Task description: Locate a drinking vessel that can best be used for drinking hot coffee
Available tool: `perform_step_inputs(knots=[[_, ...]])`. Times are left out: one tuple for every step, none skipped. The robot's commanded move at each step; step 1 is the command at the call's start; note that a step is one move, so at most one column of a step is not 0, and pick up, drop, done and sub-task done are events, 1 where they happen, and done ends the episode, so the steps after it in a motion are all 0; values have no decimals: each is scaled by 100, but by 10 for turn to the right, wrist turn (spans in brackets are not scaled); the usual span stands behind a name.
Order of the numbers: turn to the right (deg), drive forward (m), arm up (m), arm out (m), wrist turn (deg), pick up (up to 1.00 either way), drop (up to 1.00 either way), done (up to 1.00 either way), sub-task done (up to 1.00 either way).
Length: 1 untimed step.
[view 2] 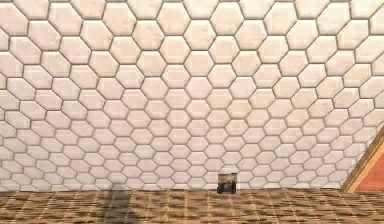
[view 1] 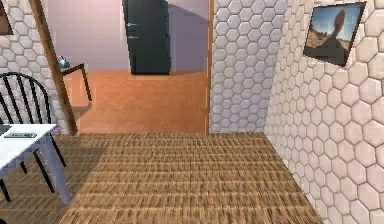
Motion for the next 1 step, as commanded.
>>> perform_step_inputs(knots=[[0,70,0,0,0,0,0,0,0]])
